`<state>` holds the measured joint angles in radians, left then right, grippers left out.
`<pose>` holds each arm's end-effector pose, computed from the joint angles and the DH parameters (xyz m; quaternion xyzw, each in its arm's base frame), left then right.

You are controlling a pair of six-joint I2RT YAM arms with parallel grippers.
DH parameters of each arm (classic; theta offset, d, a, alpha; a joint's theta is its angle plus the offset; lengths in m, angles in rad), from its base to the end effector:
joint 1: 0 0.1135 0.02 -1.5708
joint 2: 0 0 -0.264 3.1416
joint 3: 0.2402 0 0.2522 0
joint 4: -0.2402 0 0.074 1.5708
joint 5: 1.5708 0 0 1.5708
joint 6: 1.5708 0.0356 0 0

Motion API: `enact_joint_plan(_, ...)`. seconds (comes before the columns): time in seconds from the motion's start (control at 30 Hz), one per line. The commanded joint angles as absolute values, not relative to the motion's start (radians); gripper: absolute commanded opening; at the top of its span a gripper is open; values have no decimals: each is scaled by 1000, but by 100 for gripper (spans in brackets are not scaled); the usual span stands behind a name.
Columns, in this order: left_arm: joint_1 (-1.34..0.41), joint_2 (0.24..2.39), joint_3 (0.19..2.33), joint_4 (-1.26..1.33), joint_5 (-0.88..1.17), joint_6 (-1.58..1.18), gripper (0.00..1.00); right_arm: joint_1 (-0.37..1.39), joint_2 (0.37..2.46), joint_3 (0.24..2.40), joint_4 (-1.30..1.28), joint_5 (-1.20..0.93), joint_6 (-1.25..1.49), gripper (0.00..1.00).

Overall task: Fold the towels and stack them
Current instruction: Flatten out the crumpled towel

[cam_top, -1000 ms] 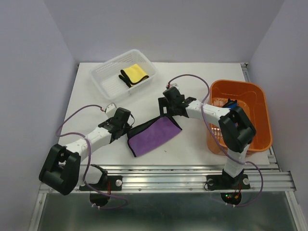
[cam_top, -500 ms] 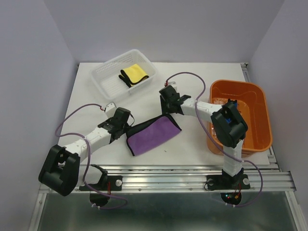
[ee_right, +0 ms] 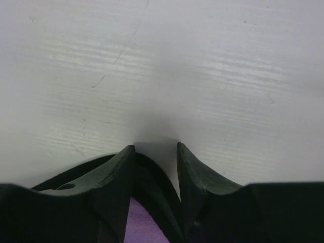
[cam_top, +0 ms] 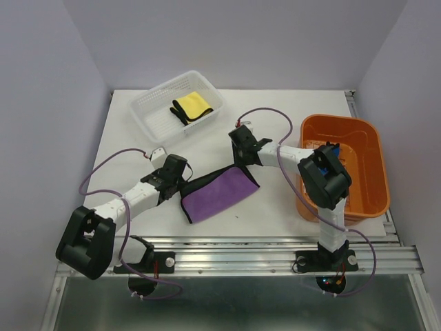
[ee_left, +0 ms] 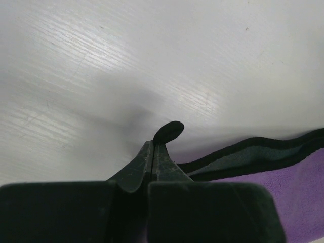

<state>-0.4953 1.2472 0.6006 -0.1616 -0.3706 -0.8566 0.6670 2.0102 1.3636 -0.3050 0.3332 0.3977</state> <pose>0.2188 -0.1036 0.1866 -0.2313 0.8851 -0.0954 0.3923 0.3422 0.2547 0.1651 -0.0760 0.9375 0.0164 0.3390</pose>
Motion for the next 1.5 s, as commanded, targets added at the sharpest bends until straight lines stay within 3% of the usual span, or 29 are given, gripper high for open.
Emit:
enact_joint_plan(0.0, -494, 1258, 629, -181, -413, -845, 0, 658, 2016, 1339, -275, 325, 416, 43)
enact_joint_plan(0.33, -495, 1273, 649, -196, -413, -850, 0, 658, 1983, 1236, -255, 278, 498, 43)
enact_joint_plan(0.5, -495, 1273, 652, -198, -414, -850, 0, 658, 1947, 1216, -236, 218, 534, 49)
enact_joint_plan(0.87, -495, 1261, 650, -199, -417, -850, 0, 661, 1934, 1170, -210, 178, 542, 45)
enact_joint_plan(1.07, -495, 1267, 658, -201, -417, -848, 0, 661, 1951, 1154, -238, 239, 549, 31)
enact_joint_plan(1.2, -495, 1264, 670, -206, -416, -844, 0, 661, 1931, 1143, -232, 241, 548, 11)
enact_joint_plan(1.23, -495, 1261, 672, -209, -414, -842, 0, 661, 1912, 1140, -224, 244, 549, 2)
enact_joint_plan(1.47, -495, 1200, 699, -206, -387, -813, 0, 663, 1769, 1106, -140, 221, 503, 1)
